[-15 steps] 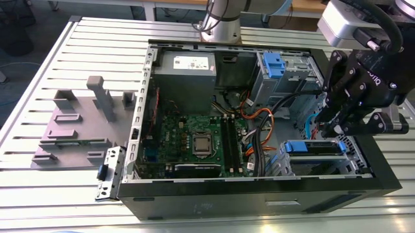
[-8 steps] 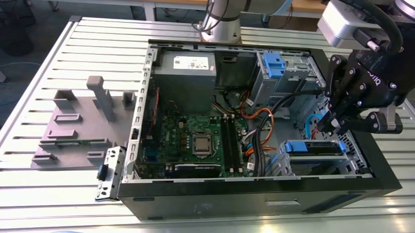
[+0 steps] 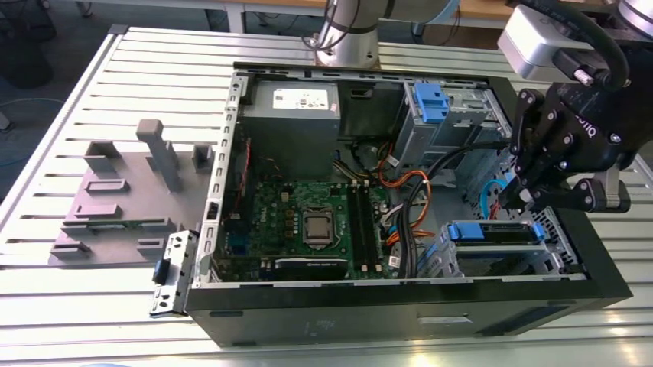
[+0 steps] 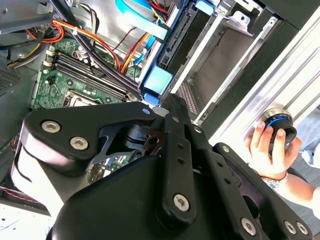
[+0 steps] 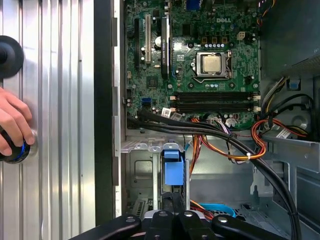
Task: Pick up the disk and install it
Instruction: 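Insert the disk into the insertion slot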
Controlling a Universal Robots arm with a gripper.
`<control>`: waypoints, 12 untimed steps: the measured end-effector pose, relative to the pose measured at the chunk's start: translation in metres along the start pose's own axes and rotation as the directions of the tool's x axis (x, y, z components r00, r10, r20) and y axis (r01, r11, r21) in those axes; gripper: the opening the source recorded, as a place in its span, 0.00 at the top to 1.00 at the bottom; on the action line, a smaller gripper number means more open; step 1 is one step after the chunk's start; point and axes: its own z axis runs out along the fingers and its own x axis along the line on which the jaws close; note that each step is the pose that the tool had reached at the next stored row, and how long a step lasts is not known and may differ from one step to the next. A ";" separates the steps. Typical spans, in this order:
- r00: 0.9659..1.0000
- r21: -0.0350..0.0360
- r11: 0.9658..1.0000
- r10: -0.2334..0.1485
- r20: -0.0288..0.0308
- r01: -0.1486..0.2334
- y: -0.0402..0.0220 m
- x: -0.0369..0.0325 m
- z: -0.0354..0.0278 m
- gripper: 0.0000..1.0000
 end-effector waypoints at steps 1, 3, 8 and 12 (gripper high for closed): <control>1.000 0.000 1.000 0.000 0.000 0.000 0.0000 0.0000 0.0001 0.89; 1.000 0.000 1.000 0.000 0.000 0.000 -0.0003 0.0000 0.0011 0.89; 1.000 0.000 1.000 0.000 0.000 0.000 -0.0007 -0.0001 0.0022 0.89; 1.000 0.000 1.000 0.000 0.000 0.000 -0.0018 -0.0002 0.0048 0.89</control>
